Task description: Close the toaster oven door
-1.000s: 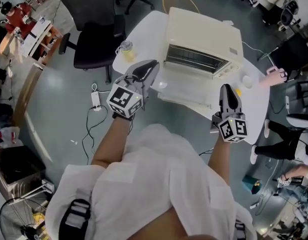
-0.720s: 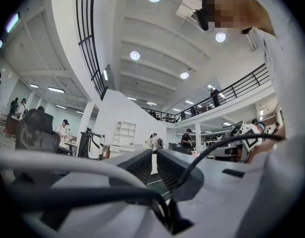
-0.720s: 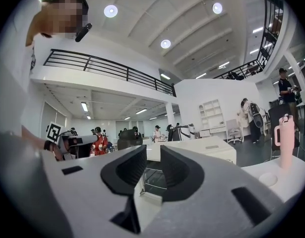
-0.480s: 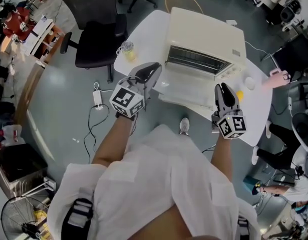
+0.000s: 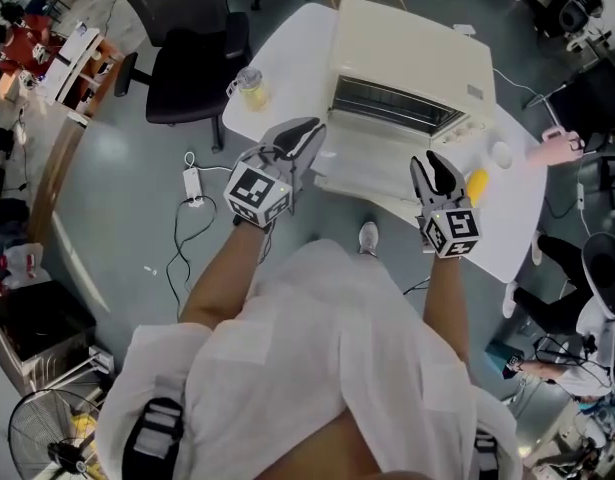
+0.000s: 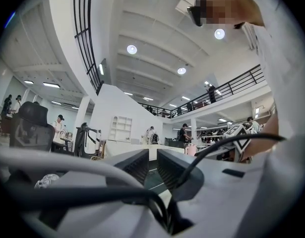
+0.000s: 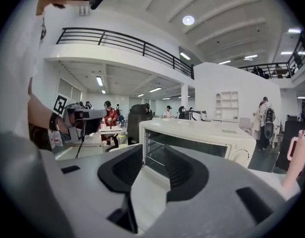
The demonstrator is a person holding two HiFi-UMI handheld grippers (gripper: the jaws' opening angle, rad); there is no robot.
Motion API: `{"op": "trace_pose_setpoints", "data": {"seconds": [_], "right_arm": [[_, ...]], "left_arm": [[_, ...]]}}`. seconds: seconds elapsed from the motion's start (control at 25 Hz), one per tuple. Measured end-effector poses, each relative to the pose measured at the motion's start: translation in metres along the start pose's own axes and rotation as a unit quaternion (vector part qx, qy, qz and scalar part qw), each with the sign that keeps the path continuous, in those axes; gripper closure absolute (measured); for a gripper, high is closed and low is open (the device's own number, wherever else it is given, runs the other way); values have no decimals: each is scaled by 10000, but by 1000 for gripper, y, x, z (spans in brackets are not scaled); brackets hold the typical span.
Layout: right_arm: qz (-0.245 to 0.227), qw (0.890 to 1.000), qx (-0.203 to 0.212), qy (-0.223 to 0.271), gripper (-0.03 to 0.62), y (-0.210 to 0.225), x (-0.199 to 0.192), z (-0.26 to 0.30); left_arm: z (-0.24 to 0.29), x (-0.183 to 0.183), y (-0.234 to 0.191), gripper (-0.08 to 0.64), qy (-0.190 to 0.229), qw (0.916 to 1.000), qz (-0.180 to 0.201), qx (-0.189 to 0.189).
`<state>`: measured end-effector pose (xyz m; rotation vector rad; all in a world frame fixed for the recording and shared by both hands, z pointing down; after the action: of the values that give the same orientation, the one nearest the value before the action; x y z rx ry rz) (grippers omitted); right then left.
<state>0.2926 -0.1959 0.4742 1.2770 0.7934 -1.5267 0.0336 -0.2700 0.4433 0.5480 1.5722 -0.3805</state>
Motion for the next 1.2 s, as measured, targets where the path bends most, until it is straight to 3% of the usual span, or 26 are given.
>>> {"op": "trace_pose_setpoints", "data": {"seconds": [0.28, 0.44, 0.8, 1.2], "right_arm": [[-653, 9956, 193, -645, 425, -13, -22, 18], [-1227, 9866, 271, -1041, 418, -18, -31, 30], [-2555, 9410, 531, -2156, 394, -37, -67, 50], [-3318, 8865, 842, -3115, 367, -54, -124, 64]], "left_arm": [[-3, -22, -2, 538, -185, 9997, 84, 97], [-2, -30, -4, 537, -247, 9994, 178, 150], [0, -41, -3, 538, -353, 9984, 310, 300], [-4, -47, -2, 538, -355, 9980, 272, 456]]}}
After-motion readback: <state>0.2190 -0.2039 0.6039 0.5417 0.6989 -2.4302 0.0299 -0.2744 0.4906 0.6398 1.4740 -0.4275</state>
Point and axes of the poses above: the fingertips, and each gripper's own axes: z forward along the fingers, y to its right, x out of its top, the point moved 6 cm from there along -z, backward along the fingers, and after that the axes turned 9 degrees about z, right-handed, at the moved point
